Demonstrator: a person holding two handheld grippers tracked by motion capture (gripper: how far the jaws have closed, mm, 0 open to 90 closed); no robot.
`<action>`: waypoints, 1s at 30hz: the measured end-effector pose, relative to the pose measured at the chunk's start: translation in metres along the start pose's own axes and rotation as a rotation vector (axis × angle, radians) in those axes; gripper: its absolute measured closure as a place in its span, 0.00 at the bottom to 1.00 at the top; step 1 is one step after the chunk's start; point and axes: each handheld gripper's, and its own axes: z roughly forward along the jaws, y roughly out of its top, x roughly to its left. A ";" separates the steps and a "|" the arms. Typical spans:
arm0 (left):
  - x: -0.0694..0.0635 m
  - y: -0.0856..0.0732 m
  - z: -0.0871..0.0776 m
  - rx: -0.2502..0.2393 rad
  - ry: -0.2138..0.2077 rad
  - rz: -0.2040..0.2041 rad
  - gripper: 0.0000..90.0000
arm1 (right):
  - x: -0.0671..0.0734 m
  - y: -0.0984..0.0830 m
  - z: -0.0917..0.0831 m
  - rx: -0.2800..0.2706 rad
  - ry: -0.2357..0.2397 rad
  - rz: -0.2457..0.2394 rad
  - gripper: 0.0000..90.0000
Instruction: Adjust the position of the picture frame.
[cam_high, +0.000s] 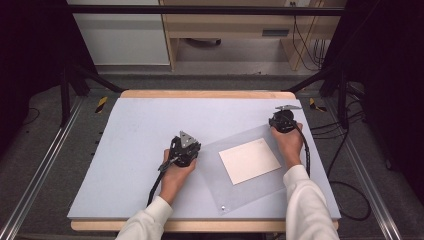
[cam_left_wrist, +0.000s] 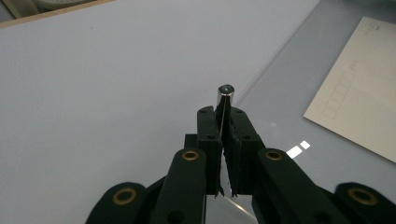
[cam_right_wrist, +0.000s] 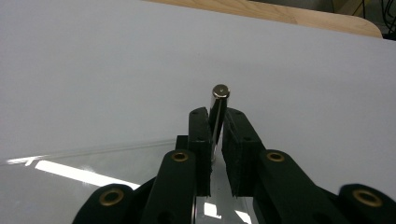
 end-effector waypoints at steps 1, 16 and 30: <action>0.000 0.000 0.000 0.001 -0.001 0.000 0.94 | 0.000 0.000 0.000 0.003 -0.001 0.001 0.90; 0.001 0.002 0.000 0.019 -0.005 -0.008 0.94 | 0.003 0.000 0.003 0.011 0.000 -0.027 0.94; 0.005 0.006 0.000 0.040 -0.029 -0.027 0.94 | 0.002 0.001 0.003 0.044 0.002 -0.014 0.95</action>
